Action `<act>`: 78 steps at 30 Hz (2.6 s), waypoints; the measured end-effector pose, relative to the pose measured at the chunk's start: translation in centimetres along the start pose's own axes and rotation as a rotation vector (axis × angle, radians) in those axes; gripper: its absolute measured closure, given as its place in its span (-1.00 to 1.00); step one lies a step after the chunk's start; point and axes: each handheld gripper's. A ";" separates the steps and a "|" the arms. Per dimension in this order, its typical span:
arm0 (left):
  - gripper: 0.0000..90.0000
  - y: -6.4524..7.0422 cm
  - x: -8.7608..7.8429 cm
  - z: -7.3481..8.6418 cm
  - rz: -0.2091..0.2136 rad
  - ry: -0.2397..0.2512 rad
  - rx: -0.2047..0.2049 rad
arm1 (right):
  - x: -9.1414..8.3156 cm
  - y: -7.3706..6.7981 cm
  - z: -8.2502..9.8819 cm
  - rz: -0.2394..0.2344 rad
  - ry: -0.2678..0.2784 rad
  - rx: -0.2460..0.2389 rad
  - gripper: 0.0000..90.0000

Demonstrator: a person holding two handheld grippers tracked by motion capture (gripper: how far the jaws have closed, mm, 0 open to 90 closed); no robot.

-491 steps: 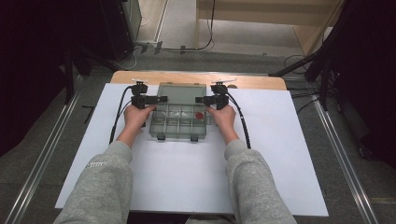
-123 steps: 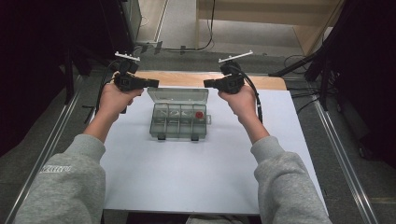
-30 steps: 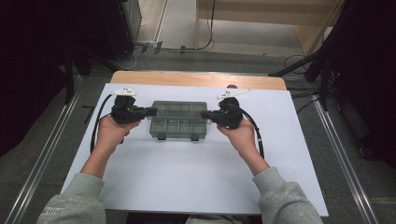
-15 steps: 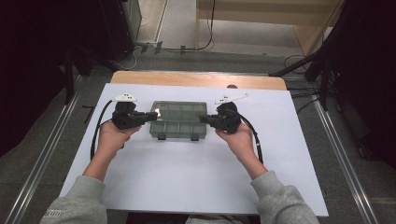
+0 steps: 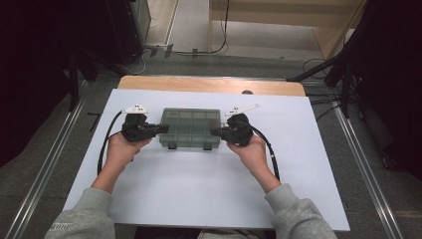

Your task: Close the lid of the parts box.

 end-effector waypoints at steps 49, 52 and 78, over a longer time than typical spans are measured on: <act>0.96 -0.9 0.7 2.4 0.001 -0.022 -0.051 | 1.1 1.3 2.6 -0.005 -0.007 0.025 1.00; 0.90 -0.8 0.5 2.3 -0.010 -0.033 -0.062 | 0.8 1.3 2.5 0.007 -0.015 0.019 0.93; -0.15 2.7 -0.6 2.3 0.103 -0.005 -0.039 | -2.2 -0.2 2.2 -0.063 0.040 -0.012 -0.14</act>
Point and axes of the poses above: each handheld gripper's, and its own axes: x roughly forward along the jaws, z roughly out of its underside, y roughly to its right, and after that the axes turned 10 degrees about y, right-handed
